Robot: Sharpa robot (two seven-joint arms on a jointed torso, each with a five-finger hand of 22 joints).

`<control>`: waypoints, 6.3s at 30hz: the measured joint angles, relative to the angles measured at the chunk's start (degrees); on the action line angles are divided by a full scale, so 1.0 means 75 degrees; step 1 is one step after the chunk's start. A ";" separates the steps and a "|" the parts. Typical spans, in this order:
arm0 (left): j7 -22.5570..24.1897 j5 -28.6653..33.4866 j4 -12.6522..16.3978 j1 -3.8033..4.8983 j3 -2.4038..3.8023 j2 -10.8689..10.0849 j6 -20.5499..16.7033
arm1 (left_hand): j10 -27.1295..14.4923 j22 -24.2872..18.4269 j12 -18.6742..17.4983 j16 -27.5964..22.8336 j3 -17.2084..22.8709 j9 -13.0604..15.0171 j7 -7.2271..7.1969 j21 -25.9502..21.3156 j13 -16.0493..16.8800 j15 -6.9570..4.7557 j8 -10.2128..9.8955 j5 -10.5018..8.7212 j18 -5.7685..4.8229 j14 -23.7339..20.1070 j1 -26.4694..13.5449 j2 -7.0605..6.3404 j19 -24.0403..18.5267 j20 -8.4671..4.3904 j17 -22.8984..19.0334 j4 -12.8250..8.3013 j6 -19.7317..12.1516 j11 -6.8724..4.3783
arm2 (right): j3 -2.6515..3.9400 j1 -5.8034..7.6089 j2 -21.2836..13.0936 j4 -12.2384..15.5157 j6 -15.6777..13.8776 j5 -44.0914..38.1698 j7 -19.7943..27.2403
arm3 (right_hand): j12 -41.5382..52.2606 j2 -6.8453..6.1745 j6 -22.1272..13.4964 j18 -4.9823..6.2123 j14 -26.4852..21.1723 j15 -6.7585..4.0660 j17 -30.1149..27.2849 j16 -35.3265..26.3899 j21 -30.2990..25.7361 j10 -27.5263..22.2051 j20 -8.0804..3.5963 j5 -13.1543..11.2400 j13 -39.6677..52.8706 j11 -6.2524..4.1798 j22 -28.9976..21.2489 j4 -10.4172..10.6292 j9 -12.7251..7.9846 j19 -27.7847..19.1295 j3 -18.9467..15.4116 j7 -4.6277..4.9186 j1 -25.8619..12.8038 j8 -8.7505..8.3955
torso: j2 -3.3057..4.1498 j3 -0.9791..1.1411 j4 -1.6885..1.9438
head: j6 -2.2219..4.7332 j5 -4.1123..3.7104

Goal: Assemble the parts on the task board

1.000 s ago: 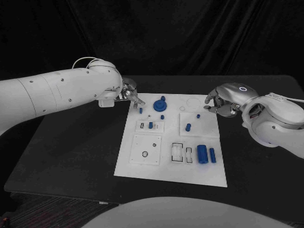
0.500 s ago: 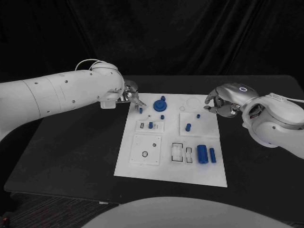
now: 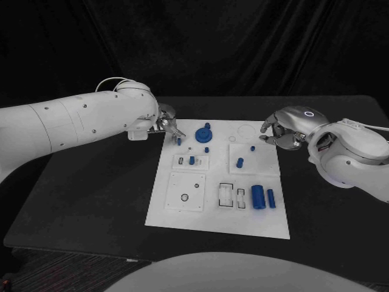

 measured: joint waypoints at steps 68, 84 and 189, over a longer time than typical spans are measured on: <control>0.0003 0.0009 0.0313 -0.0086 0.0001 -0.0268 -0.0144 | 0.0000 0.0000 -0.0060 -0.0136 0.2731 0.1112 0.0096 0.0000 -0.0001 0.0000 -0.0481 0.2057 0.0000 0.0000 -0.0326 -0.0585 0.0000 0.0001 0.0000 -0.1650 0.0242 0.0001 | 0.0000 -0.0037 -0.0026 0.0003 0.0057 0.0000 -0.0019 | 0.0000 0.0030 0.0026 0.0000 0.0048 -0.0008 -0.0051 -0.0053 -0.0069 0.0000 -0.0001 0.0242 -0.0017 0.0000 -0.0005 -0.0096 -0.0053 0.0055 0.0096 0.0026 0.0032 -0.0030 | -0.0007 -0.0002 0.0006 | 0.0000 -0.0016; -0.0016 0.0010 0.1586 -0.0007 0.0000 -0.1182 -0.0744 | 0.0000 0.0000 -0.0147 -0.0213 0.3155 0.1281 0.0071 0.0000 -0.0001 0.0000 -0.0384 0.1963 0.0000 0.0000 -0.0569 -0.0602 0.0000 0.0001 0.0000 -0.1863 0.0318 0.0001 | 0.0000 -0.0038 -0.0092 0.0028 0.0087 0.0000 -0.0041 | -0.0050 0.0031 0.0026 0.0000 0.0048 -0.0008 -0.0068 -0.0053 -0.0089 0.0000 0.0000 0.0242 -0.0059 0.0000 -0.0005 -0.0096 -0.0052 0.0055 0.0095 0.0026 0.0092 -0.0030 | -0.0003 -0.0004 0.0007 | 0.0000 -0.0017; -0.0062 0.0030 0.2487 -0.0514 0.0014 -0.1427 -0.1114 | 0.0000 -0.0001 -0.0415 -0.0474 0.3415 0.1404 0.0068 0.0000 -0.0002 -0.0027 -0.0401 0.1973 0.0000 -0.0027 -0.0837 -0.0490 0.0000 0.0001 -0.0001 -0.1833 0.0309 0.0001 | 0.0000 -0.0190 -0.0132 0.0014 0.0186 0.0000 -0.0121 | -0.0199 0.0001 0.0081 0.0000 0.0047 -0.0008 -0.0156 -0.0178 -0.0194 0.0000 0.0000 0.0301 -0.0182 0.0000 -0.0041 -0.0158 -0.0078 0.0055 0.0158 0.0026 0.0120 -0.0030 | -0.0031 0.0010 0.0024 | 0.0000 0.0100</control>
